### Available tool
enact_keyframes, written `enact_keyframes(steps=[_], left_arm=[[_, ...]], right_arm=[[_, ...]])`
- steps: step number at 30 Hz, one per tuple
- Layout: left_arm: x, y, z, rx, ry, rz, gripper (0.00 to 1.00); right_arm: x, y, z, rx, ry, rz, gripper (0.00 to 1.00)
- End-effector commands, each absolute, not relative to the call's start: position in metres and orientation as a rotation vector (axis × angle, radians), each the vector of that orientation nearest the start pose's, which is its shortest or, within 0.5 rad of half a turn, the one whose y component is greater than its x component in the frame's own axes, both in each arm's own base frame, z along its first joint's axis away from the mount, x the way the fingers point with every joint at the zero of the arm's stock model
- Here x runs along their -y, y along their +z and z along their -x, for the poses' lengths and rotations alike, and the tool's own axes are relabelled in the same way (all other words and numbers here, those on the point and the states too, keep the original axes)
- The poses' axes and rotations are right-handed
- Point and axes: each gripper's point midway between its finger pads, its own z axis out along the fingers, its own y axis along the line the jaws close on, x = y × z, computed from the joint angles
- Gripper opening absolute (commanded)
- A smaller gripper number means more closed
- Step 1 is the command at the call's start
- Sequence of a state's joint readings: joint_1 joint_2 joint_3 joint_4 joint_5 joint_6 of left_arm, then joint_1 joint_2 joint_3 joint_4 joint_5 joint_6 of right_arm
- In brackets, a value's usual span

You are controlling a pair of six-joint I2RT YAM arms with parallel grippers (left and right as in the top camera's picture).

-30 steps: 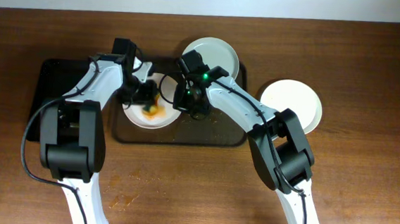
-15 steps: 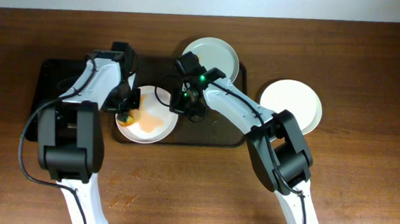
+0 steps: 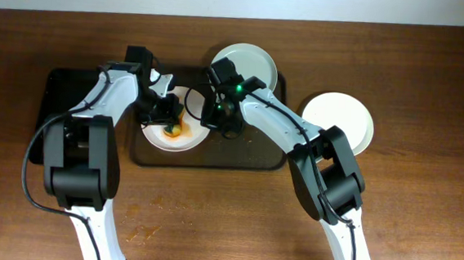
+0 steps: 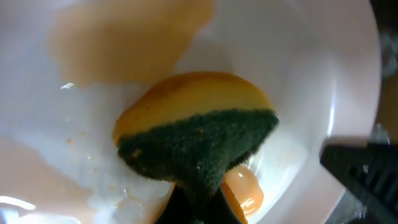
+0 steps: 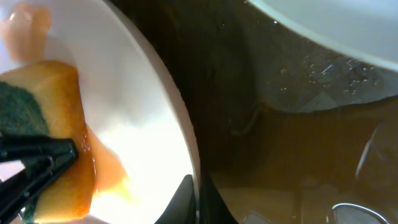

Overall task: Clean dirty plates on tray and stack at the side
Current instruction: 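Scrub the front white plate with the sponge in the left gripper, then lift the front plate with the right gripper and stack it on the side plate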

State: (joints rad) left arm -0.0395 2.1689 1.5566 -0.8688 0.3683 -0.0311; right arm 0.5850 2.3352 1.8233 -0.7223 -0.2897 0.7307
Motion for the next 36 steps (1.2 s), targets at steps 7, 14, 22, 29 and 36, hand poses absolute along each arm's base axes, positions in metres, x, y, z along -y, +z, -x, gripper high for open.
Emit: enact_keyframes(steps=[7,14,22,29,36], left_arm=[[0.025,0.066,-0.499,-2.832,-0.088,0.216,0.01],[0.015,0.143,-0.508,-2.785,-0.079,0.18,0.01],[-0.036,0.141,-0.499,-2.803,-0.053,0.326,0.01],[-0.038,0.132,-0.481,-2.892,-0.041,0.291,0.01],[-0.068,0.133,-0.491,-2.832,-0.032,0.373,0.01]], right_arm=[[-0.333,0.001,-0.408,-3.0,0.648,-0.142,0.04],[-0.33,0.0,-0.408,-3.003,0.627,-0.147,0.04],[-0.333,-0.006,-0.415,-2.968,0.61,-0.154,0.16],[-0.322,0.07,-0.429,-2.84,0.496,0.131,0.04],[-0.27,0.161,-0.446,-2.624,-0.002,0.243,0.04]])
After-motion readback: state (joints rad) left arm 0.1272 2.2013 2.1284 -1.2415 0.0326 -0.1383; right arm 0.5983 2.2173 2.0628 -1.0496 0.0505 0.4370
